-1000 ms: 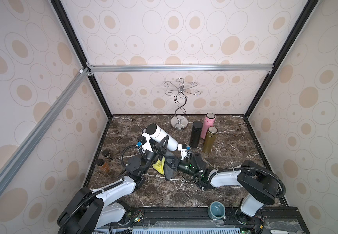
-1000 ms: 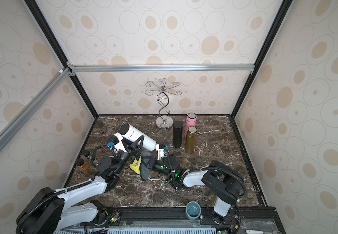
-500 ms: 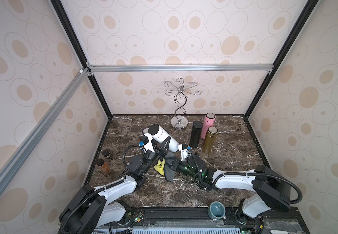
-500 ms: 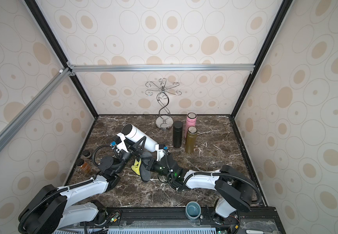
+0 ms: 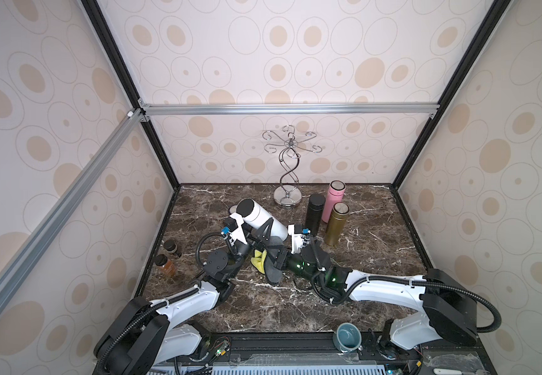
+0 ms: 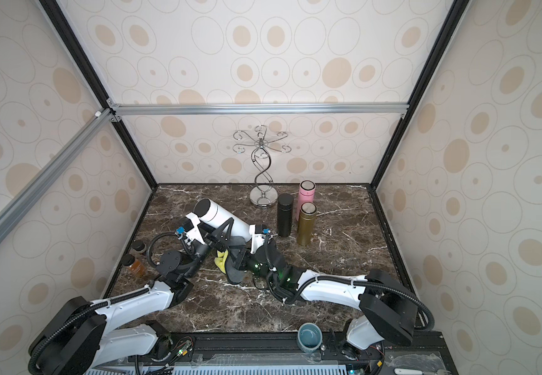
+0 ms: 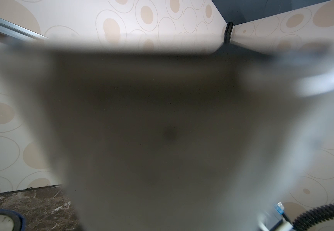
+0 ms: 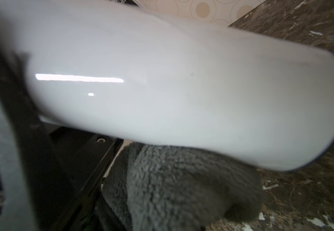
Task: Wipe the surface of the thermos
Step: Wipe the dirt from the surface of the thermos.
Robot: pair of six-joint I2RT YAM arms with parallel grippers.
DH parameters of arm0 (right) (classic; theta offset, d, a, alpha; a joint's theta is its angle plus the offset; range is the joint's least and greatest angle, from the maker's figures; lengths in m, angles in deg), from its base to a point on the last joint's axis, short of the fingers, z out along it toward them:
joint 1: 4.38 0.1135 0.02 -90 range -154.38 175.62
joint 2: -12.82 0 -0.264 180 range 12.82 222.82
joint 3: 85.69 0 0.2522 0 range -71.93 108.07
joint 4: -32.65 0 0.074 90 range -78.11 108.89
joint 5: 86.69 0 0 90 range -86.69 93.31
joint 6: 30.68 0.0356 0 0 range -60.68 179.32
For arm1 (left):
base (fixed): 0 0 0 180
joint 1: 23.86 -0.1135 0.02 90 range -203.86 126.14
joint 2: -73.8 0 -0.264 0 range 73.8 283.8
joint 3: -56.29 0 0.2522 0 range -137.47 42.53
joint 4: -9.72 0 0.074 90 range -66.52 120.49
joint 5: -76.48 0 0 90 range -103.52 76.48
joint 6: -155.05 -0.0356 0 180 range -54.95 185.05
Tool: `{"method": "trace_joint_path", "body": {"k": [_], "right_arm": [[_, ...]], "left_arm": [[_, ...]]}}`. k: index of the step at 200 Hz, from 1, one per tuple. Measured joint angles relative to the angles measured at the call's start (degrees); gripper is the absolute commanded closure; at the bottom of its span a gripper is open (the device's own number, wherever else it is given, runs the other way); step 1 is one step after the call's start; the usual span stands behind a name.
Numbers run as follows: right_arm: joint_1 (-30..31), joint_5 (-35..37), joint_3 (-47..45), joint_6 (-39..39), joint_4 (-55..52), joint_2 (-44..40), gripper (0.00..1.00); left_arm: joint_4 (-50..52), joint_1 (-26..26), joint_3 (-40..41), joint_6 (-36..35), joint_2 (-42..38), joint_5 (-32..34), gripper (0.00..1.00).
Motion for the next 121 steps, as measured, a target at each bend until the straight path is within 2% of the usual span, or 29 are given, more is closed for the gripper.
{"method": "trace_joint_path", "body": {"k": [29, 50, 94, 121], "right_arm": [[0.1, 1.8, -0.3, -0.9, -2.5, -0.3, 1.0], [0.1, 2.7, -1.9, -2.0, -5.8, -3.8, 1.0], [-0.1, 4.0, -2.8, -7.2, -20.0, -23.0, 1.0], [-4.4, 1.6, -0.5, -10.3, -28.2, -32.0, 1.0]], "left_arm": [[1.2, 0.0, 0.0, -0.7, -1.7, 0.0, 1.0], [2.8, 0.1, 0.0, -1.7, -3.7, -0.6, 1.0], [8.5, 0.1, -0.1, -4.6, -8.6, -3.3, 1.0], [11.0, -1.2, -0.1, -5.9, -11.4, -9.9, 1.0]]}}
